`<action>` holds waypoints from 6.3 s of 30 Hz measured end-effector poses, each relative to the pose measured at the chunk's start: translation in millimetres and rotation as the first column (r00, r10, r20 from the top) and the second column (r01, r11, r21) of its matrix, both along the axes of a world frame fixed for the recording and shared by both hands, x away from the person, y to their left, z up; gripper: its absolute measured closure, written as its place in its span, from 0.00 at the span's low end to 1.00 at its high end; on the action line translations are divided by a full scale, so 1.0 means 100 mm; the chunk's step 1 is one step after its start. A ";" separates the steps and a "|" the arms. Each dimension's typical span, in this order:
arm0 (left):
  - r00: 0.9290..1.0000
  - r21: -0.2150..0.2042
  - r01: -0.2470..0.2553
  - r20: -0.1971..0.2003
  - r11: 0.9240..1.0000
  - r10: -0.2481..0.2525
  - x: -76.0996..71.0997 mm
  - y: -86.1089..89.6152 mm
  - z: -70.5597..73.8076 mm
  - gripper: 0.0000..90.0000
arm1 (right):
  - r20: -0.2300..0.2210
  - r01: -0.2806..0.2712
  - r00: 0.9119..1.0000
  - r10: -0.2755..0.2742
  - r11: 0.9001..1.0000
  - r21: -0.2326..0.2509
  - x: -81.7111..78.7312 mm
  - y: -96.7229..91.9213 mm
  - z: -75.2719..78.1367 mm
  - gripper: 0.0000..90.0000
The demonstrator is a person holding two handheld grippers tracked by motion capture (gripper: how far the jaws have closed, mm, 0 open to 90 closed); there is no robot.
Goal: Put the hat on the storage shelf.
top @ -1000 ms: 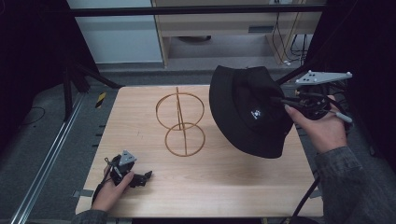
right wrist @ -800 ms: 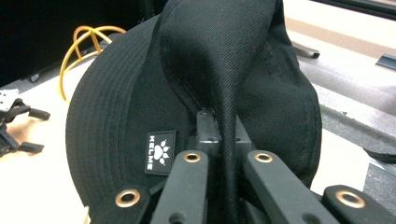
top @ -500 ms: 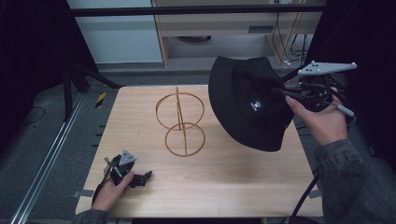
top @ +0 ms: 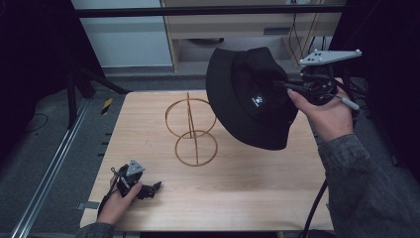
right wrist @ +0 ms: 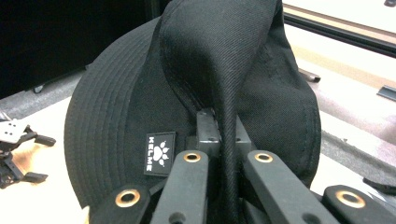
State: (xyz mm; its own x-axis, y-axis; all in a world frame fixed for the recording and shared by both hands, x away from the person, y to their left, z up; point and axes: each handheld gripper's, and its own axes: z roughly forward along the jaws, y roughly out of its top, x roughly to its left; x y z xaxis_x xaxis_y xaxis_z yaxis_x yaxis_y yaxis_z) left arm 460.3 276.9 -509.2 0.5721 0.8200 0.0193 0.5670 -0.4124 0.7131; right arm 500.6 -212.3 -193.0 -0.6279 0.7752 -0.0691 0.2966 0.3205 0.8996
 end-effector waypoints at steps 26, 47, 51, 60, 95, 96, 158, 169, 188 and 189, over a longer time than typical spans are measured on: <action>1.000 0.003 0.002 -0.005 1.000 -0.002 0.00 0.00 0.00 0.00 | 0.011 -0.071 0.997 0.071 0.996 -0.055 0.26 0.61 0.21 0.99; 1.000 0.003 0.002 -0.004 1.000 -0.002 0.00 0.00 0.00 0.00 | 0.004 -0.132 0.991 0.133 0.989 -0.062 0.45 1.04 0.32 0.99; 1.000 0.004 0.001 -0.004 1.000 -0.001 0.00 0.00 0.00 0.00 | -0.003 -0.146 0.989 0.146 0.987 -0.066 0.49 1.12 0.32 0.99; 1.000 0.004 0.002 -0.005 1.000 -0.002 0.00 0.00 0.00 0.00 | -0.034 -0.174 0.985 0.171 0.982 -0.079 0.58 1.28 0.23 0.99; 1.000 0.001 0.002 -0.005 1.000 -0.002 0.00 0.00 0.00 0.00 | -0.109 -0.246 0.967 0.231 0.958 -0.149 0.67 1.78 -0.04 0.98; 1.000 0.001 0.002 -0.005 1.000 -0.002 0.00 0.00 0.00 0.00 | -0.108 -0.245 0.967 0.231 0.958 -0.149 0.67 1.79 -0.04 0.97; 1.000 0.004 0.001 -0.005 1.000 -0.001 0.00 0.00 0.00 0.00 | -0.163 -0.276 0.956 0.242 0.932 -0.235 0.65 2.06 -0.19 0.67; 1.000 0.001 0.002 -0.004 1.000 -0.002 0.00 0.00 0.00 0.00 | -0.156 -0.264 0.960 0.233 0.940 -0.216 0.56 1.98 -0.17 0.52; 1.000 0.002 0.003 -0.003 1.000 -0.003 0.00 0.00 0.00 0.00 | -0.135 -0.222 0.970 0.201 0.962 -0.160 0.30 1.71 -0.21 0.31; 1.000 0.002 0.003 -0.003 1.000 -0.003 0.00 0.00 0.00 0.00 | -0.132 -0.218 0.971 0.199 0.963 -0.158 0.29 1.68 -0.21 0.30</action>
State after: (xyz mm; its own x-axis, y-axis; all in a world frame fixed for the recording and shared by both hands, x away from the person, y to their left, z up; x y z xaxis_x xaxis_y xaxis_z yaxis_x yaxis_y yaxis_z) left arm 460.2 277.1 -508.9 0.5743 0.8184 0.0196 0.5681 -0.4156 0.7103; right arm 529.7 -44.1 -214.0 -0.7858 0.6091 -0.1075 0.3041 0.5319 0.7903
